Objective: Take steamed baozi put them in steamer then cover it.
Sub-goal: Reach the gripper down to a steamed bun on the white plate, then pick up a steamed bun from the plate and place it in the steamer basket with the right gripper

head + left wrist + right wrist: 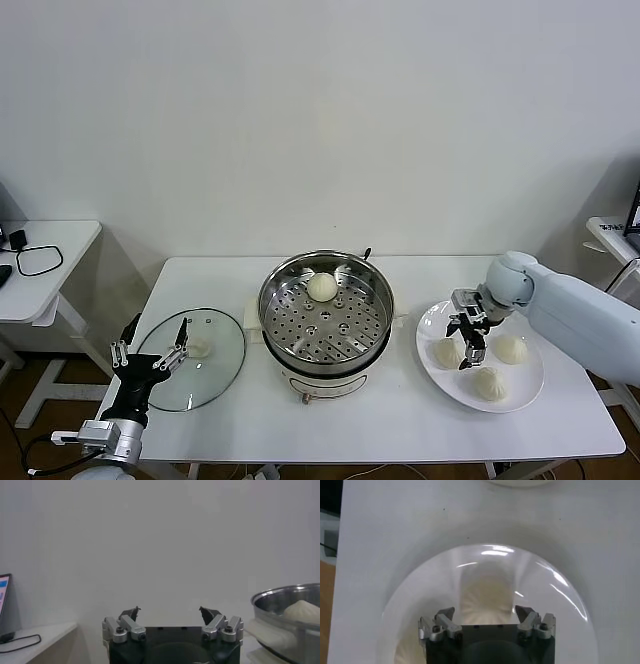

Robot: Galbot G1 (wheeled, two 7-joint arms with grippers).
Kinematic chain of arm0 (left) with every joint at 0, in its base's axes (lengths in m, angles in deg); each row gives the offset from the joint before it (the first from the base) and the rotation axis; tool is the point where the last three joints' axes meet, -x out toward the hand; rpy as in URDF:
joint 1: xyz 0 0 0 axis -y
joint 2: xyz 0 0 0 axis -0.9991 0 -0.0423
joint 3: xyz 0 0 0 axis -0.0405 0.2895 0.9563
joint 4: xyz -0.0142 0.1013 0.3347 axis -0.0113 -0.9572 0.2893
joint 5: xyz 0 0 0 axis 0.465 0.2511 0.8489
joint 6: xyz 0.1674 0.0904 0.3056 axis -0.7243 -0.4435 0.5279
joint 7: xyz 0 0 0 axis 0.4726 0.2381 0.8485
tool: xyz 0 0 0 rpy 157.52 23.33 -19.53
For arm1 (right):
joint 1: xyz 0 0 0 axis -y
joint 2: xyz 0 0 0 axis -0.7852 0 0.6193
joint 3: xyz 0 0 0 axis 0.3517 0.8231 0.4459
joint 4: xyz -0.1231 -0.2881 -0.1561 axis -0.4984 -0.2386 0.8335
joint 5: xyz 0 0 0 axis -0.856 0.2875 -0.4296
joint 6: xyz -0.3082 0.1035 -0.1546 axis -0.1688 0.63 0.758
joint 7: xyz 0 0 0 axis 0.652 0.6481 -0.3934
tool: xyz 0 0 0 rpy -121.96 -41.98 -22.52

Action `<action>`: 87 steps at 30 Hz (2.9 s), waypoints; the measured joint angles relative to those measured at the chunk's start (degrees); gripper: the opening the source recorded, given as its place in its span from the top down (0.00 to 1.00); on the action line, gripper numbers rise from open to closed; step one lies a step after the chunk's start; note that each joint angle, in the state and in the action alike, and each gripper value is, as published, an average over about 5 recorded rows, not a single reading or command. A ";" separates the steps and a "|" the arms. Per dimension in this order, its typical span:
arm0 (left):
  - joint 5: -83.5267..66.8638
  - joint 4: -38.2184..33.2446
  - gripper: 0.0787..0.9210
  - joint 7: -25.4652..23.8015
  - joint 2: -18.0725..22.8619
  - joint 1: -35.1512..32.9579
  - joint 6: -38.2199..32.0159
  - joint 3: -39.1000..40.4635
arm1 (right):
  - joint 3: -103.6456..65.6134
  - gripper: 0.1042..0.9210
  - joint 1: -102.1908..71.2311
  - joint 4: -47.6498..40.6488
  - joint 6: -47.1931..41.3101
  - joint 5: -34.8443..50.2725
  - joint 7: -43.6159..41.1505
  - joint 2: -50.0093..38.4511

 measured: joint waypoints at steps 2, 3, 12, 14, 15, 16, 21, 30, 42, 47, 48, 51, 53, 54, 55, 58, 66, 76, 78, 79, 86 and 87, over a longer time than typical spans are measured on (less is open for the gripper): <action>0.02 0.11 0.12 0.00 0.00 0.02 -0.03 0.02 | -0.11 0.14 -0.13 -0.02 0.00 -0.11 0.09 0.10; 0.03 0.13 0.12 -0.01 0.01 0.04 -0.04 0.03 | -0.15 0.15 -0.16 -0.03 0.01 -0.16 0.13 0.13; 0.05 -0.13 0.12 0.03 -0.04 0.36 0.03 0.25 | -0.33 0.30 -0.25 0.00 0.29 -0.63 0.30 0.08; 0.05 -0.22 0.12 0.04 -0.13 0.39 0.08 0.26 | -0.39 0.30 -0.16 0.21 0.29 -0.55 0.30 -0.09; 0.05 -0.28 0.12 0.05 -0.17 0.40 0.10 0.25 | -0.39 0.30 -0.06 0.36 0.26 -0.44 0.25 -0.22; 0.05 -0.34 0.12 0.05 -0.22 0.41 0.12 0.23 | -0.36 0.30 0.08 0.53 0.22 -0.29 0.19 -0.39; 0.04 -0.73 0.12 0.12 -0.31 0.38 0.26 0.25 | 0.88 0.30 2.15 2.14 -0.37 1.64 -0.34 -1.79; 0.40 -1.41 0.12 0.33 -0.74 0.14 0.42 0.91 | 10.50 0.30 16.23 9.27 -3.03 10.62 -1.07 -5.99; 0.56 -2.32 0.12 0.20 -1.01 0.19 0.45 1.21 | 27.43 0.29 42.08 20.71 -11.02 27.94 0.88 -2.58; 0.43 -2.44 0.12 0.08 -1.17 0.25 0.45 0.61 | 30.20 0.29 46.33 22.03 -14.50 33.42 2.78 3.60; 0.42 -2.38 0.12 0.08 -1.24 0.28 0.46 0.51 | 30.54 0.29 46.73 21.99 -15.04 34.15 3.13 5.06; 0.38 -2.18 0.12 0.08 -1.49 0.30 0.46 0.29 | 31.17 0.29 47.19 21.25 -16.46 35.76 4.06 9.75; 0.38 -2.05 0.12 0.08 -1.64 0.30 0.44 0.12 | 31.32 0.28 46.98 20.25 -17.16 36.44 4.46 13.02; 0.37 -1.98 0.12 0.08 -1.67 0.31 0.44 0.01 | 31.35 0.28 46.73 19.65 -17.41 36.67 4.58 14.62; 0.37 -1.91 0.12 0.08 -1.69 0.33 0.43 -0.11 | 31.35 0.28 46.37 18.94 -17.61 36.84 4.68 16.25; 0.36 -1.79 0.12 0.07 -1.69 0.35 0.41 -0.39 | 31.28 0.28 44.92 16.39 -17.99 36.94 4.87 20.88; 0.34 -1.39 0.12 -0.06 -1.93 0.45 0.33 -0.93 | 30.61 0.28 39.47 7.40 -18.30 34.90 4.85 31.12; 0.34 -0.61 0.12 -0.28 -2.11 0.85 0.10 -1.39 | 29.61 0.28 33.31 -1.97 -18.16 31.63 4.41 39.16; 0.34 -0.56 0.12 -0.30 -2.10 0.89 0.10 -1.36 | 29.58 0.27 32.66 -2.81 -18.15 31.29 4.28 39.90; 0.34 -0.52 0.12 -0.31 -2.11 0.88 0.09 -1.37 | 29.59 0.26 32.41 -3.13 -18.15 31.15 4.21 40.17; 0.40 -0.13 0.12 -0.36 -2.03 0.76 -0.02 -1.50 | 29.50 0.13 31.98 -3.54 -18.13 30.81 3.53 40.21; 0.44 -0.13 0.12 -0.34 -1.99 0.74 -0.02 -1.42 | 29.43 0.13 32.14 -3.29 -18.11 30.83 3.39 39.86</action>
